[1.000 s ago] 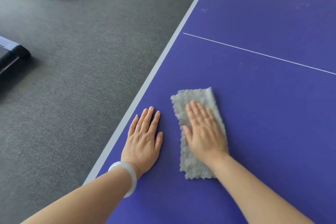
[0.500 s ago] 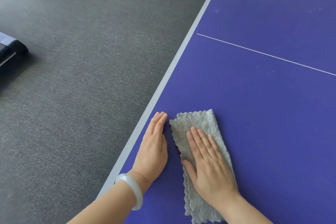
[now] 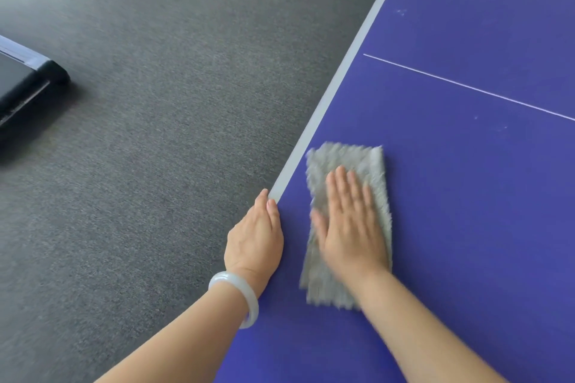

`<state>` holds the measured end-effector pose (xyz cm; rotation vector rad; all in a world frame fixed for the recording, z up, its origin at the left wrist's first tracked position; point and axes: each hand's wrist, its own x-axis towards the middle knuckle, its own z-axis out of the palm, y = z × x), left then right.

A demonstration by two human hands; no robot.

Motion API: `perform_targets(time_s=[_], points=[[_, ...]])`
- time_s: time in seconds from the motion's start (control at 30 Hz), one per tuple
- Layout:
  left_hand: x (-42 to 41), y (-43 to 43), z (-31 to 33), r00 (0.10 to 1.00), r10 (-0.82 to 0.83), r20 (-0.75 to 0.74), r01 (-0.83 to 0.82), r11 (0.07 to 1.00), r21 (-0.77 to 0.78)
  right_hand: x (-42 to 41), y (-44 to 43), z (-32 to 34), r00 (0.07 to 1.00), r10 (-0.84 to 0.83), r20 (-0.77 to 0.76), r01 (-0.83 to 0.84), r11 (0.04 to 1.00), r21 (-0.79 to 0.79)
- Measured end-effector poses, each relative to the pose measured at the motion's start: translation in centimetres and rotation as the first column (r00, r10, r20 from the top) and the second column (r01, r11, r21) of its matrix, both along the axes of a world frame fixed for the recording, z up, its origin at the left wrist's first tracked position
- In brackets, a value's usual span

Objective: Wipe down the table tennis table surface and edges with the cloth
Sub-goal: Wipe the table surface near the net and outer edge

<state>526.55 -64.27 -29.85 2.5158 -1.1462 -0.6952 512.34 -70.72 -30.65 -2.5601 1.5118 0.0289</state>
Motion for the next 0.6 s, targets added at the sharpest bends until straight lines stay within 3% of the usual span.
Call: perform_targets(time_s=[0.1, 0.23, 0.37, 0.47, 0.6], points=[[0.2, 0.1, 0.1, 0.999, 0.0, -0.038, 0.0, 1.0, -0.01, -1.1, 5.1, -0.6, 0.962, 0.271, 0.04, -0.272, 0.962, 0.001], [0.3, -0.2, 0.0, 0.998, -0.014, -0.053, 0.013, 1.0, -0.006, 1.5, -0.6, -0.5, 0.923, 0.382, 0.036, -0.383, 0.924, 0.004], [0.2, -0.2, 0.1, 0.999, -0.009, -0.043, 0.01, 1.0, 0.016, 6.8, -8.4, -0.2, 0.962, 0.271, -0.029, -0.27, 0.963, 0.017], [0.4, -0.1, 0.1, 0.998, -0.001, -0.062, 0.001, 1.0, 0.006, 8.2, -8.4, -0.1, 0.983, 0.181, -0.028, -0.181, 0.983, 0.015], [0.5, -0.1, 0.0, 0.995, 0.0, -0.104, 0.001, 1.0, 0.011, 4.6, -1.2, -0.3, 0.944, 0.327, 0.036, -0.326, 0.945, -0.029]])
